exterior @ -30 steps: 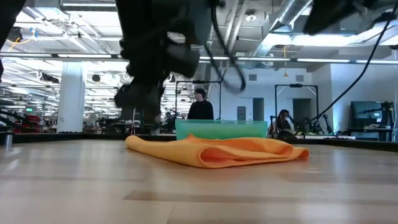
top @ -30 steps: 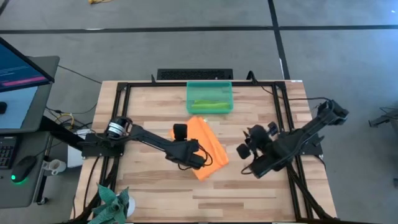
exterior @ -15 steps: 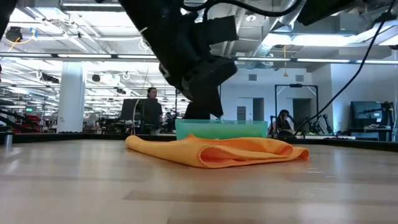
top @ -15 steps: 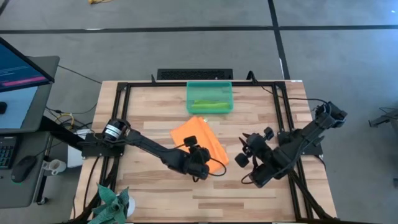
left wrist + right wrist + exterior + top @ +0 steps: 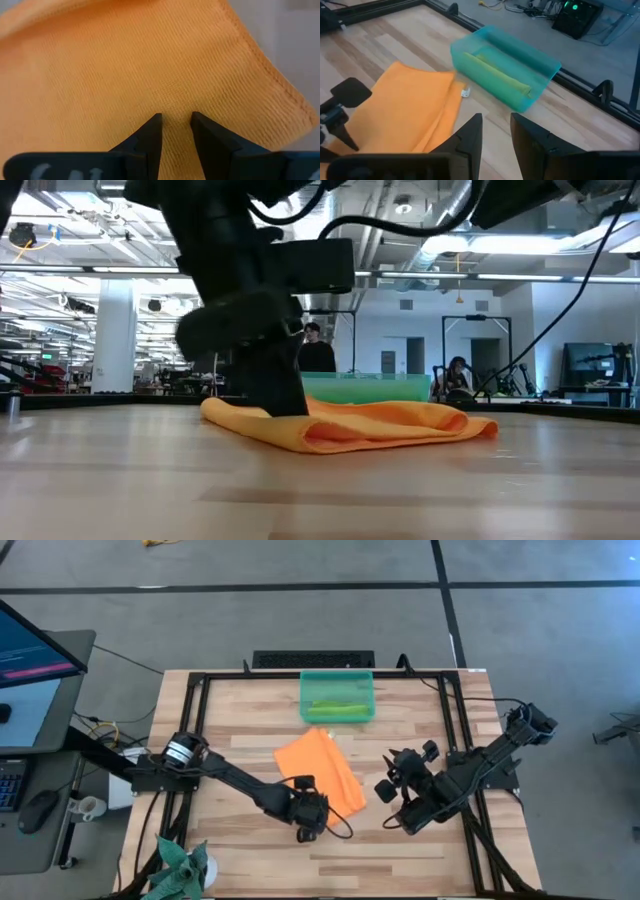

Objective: Roll microfiber towels into tight, uniform cylinder then place into a basket
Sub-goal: Fold the yellow microfiber towel

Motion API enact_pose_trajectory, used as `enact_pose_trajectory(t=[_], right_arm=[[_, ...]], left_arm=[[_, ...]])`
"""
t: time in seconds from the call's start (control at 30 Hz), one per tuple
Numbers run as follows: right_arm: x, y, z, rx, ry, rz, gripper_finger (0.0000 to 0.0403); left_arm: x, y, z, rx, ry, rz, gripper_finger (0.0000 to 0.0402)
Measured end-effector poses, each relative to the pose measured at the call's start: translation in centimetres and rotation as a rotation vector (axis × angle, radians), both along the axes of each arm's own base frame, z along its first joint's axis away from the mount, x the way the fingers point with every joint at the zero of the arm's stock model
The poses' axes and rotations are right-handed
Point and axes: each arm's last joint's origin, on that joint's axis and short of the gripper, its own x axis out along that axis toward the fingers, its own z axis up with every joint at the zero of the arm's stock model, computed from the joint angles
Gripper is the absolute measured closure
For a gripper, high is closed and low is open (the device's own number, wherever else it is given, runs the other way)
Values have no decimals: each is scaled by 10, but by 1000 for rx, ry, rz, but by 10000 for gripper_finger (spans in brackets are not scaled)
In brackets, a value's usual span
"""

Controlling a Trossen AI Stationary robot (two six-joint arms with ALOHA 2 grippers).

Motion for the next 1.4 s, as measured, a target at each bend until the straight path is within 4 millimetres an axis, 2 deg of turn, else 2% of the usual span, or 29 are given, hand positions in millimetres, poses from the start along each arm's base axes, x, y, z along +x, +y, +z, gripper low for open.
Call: enact_pose_trajectory(t=[0.23, 0.37, 0.47, 0.5, 0.6, 0.73, 1.07, 1.27, 1.4], right_arm=[[0, 0, 0, 1, 0, 0, 280], [0, 0, 0, 1, -1, 0, 280], [0, 0, 0, 1, -2, 0, 280], [0, 0, 0, 1, -1, 0, 280], [0, 0, 0, 1, -1, 0, 280], [0, 0, 0, 1, 0, 1, 280], [0, 0, 0, -8, 13, 14, 280], [0, 0, 0, -8, 13, 14, 280], [0, 0, 0, -8, 13, 14, 280]], left_arm=[[-18, -19, 1, -44, 198, -280, 300], [-37, -31, 8, -65, 405, -339, 300], [-48, -39, 17, 24, 519, -347, 300], [-49, -41, 21, 71, 530, -340, 300], [-43, -46, 35, 204, 422, -303, 300], [-34, -37, 40, 328, 334, -223, 300], [4, 1, 30, 175, 142, -125, 300], [3, 17, 19, 141, 186, -97, 300], [-7, 18, 18, 165, 285, -106, 300]])
